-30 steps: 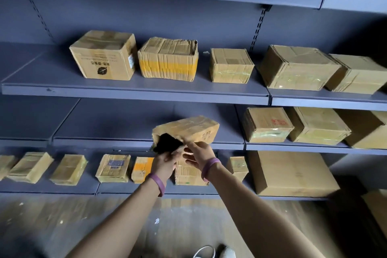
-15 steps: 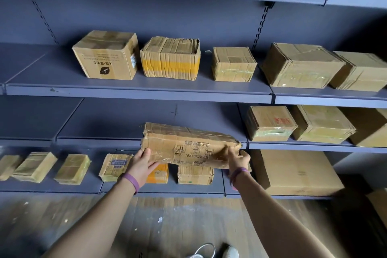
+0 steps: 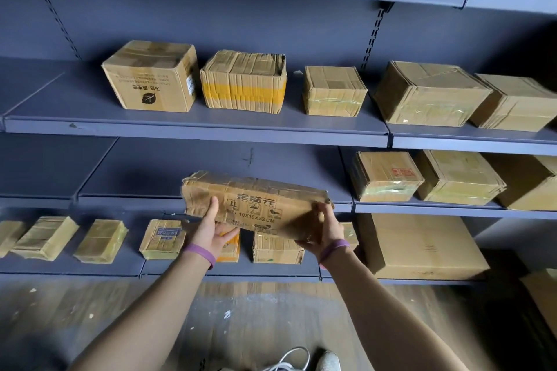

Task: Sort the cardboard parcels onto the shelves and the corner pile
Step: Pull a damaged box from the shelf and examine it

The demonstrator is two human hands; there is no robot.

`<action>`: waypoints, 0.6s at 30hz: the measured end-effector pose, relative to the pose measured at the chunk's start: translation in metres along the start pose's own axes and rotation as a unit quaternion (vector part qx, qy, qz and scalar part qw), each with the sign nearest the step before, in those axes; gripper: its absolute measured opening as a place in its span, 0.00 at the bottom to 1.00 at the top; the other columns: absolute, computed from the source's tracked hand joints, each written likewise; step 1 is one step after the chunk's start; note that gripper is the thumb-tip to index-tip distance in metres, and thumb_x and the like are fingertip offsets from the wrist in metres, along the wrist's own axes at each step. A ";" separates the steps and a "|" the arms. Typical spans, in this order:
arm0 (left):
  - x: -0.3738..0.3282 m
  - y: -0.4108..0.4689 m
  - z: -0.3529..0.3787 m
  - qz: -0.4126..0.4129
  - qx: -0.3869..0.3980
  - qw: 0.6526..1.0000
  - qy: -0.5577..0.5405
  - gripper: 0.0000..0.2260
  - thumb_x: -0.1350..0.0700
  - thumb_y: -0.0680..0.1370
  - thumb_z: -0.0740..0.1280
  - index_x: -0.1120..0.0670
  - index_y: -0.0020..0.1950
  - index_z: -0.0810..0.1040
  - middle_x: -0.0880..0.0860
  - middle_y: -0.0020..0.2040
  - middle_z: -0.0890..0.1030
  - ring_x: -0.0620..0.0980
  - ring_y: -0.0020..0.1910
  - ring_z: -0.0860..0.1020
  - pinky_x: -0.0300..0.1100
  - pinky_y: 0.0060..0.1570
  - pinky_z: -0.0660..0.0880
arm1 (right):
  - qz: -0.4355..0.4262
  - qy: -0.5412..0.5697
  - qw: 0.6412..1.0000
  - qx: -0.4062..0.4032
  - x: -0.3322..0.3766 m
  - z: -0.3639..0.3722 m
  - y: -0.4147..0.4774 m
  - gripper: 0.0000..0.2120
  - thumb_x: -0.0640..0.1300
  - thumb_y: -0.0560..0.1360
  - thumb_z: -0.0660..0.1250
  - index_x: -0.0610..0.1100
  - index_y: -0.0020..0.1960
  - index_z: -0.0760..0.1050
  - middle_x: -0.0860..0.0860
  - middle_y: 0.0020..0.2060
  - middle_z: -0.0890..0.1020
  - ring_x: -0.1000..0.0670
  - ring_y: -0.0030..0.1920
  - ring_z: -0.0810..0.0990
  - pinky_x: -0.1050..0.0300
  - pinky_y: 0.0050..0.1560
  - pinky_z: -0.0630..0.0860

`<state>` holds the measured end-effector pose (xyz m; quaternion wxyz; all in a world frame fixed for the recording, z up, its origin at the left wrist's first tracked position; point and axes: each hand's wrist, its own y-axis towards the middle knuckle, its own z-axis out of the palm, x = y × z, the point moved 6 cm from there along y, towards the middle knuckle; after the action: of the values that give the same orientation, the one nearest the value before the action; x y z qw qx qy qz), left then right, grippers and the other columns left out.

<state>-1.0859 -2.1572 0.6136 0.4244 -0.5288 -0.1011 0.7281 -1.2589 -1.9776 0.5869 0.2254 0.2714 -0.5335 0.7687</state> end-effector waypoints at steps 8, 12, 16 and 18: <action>0.017 -0.007 0.042 -0.043 -0.014 0.999 0.029 0.27 0.36 0.74 0.69 0.53 0.63 0.73 0.56 0.54 0.80 0.55 0.50 0.77 0.55 0.42 0.77 | 0.025 -0.101 0.987 0.123 -0.022 0.047 -0.038 0.40 0.52 0.70 0.74 0.54 0.75 0.57 0.48 0.61 0.71 0.42 0.58 0.75 0.44 0.49 0.80; 0.011 -0.007 0.033 -0.051 -0.050 0.997 0.024 0.24 0.40 0.75 0.71 0.54 0.62 0.71 0.57 0.51 0.77 0.55 0.47 0.75 0.56 0.52 0.75 | 0.041 -0.153 0.973 0.166 -0.022 0.048 -0.048 0.33 0.64 0.71 0.71 0.57 0.72 0.63 0.49 0.66 0.71 0.41 0.62 0.74 0.45 0.51 0.79; -0.002 -0.003 0.013 -0.052 -0.071 0.995 0.053 0.26 0.38 0.72 0.72 0.51 0.63 0.72 0.56 0.58 0.77 0.56 0.57 0.75 0.55 0.58 0.74 | 0.056 -0.097 0.982 0.149 -0.013 0.029 -0.038 0.30 0.70 0.74 0.60 0.54 0.69 0.70 0.43 0.67 0.72 0.38 0.67 0.71 0.35 0.66 0.69; -0.005 -0.003 0.005 -0.058 -0.077 0.993 0.063 0.29 0.36 0.69 0.74 0.50 0.64 0.73 0.55 0.58 0.78 0.56 0.59 0.75 0.55 0.58 0.74 | 0.043 -0.117 0.984 0.126 -0.009 0.023 -0.036 0.30 0.69 0.76 0.59 0.53 0.71 0.70 0.43 0.73 0.67 0.36 0.70 0.68 0.35 0.68 0.67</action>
<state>-1.0884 -2.1569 0.6211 0.4289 -0.5982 -0.1606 0.6575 -1.2248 -1.9883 0.6123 0.0923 0.3622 -0.4664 0.8017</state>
